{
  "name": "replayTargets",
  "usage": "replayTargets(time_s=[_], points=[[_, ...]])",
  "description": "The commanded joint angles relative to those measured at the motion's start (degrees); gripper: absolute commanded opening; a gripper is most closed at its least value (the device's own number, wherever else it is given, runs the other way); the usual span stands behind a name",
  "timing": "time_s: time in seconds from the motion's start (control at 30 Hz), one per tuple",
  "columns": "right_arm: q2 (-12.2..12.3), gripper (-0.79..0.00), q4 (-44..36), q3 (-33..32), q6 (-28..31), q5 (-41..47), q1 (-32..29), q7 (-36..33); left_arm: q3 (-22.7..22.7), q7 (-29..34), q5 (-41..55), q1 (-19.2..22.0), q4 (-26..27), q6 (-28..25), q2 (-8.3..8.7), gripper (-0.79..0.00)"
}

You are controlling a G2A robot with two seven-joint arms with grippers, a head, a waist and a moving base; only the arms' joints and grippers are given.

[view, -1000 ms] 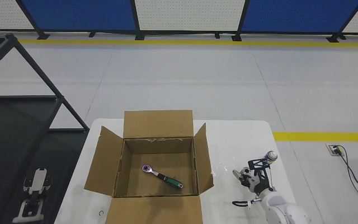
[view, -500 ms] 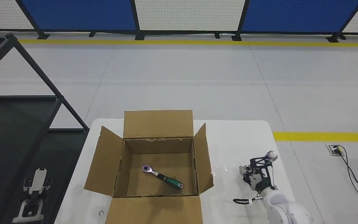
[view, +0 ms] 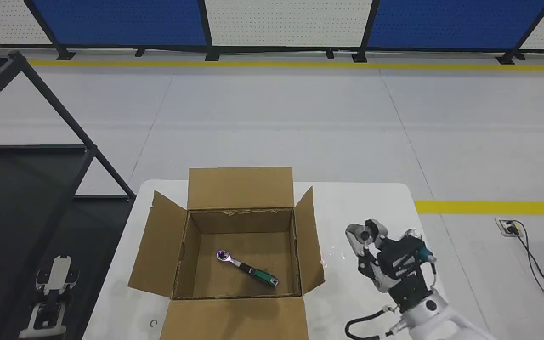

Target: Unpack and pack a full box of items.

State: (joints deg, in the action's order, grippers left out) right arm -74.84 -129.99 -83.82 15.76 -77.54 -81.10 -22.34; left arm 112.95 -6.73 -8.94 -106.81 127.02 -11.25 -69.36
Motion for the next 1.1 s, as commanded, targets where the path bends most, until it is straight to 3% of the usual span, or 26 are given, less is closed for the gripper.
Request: replayTargets(time_s=[0.0, 0.2, 0.53, 0.87, 1.07], points=[[0.03, -0.785, -2.15, 3.23, 1.48, -2.08, 0.93, -2.0, 0.0, 0.0, 0.0, 0.0, 0.0, 0.0, 0.0, 0.0], [-0.6, -0.785, -0.62, 15.48, 3.06, -5.88, 8.61, -9.42, 0.0, 0.0, 0.0, 0.0, 0.0, 0.0, 0.0, 0.0], [-4.21, -0.785, 16.31, 30.74, -6.0, -2.66, 25.71, -17.04, 0.0, 0.0, 0.0, 0.0, 0.0, 0.0, 0.0, 0.0], [-9.2, -0.785, 35.56, 38.73, -20.91, 1.44, 39.38, -21.07, 0.0, 0.0, 0.0, 0.0, 0.0, 0.0, 0.0, 0.0], [-9.36, -0.785, 36.1, 38.88, -21.22, 1.66, 39.79, -21.17, 0.0, 0.0, 0.0, 0.0, 0.0, 0.0, 0.0, 0.0]])
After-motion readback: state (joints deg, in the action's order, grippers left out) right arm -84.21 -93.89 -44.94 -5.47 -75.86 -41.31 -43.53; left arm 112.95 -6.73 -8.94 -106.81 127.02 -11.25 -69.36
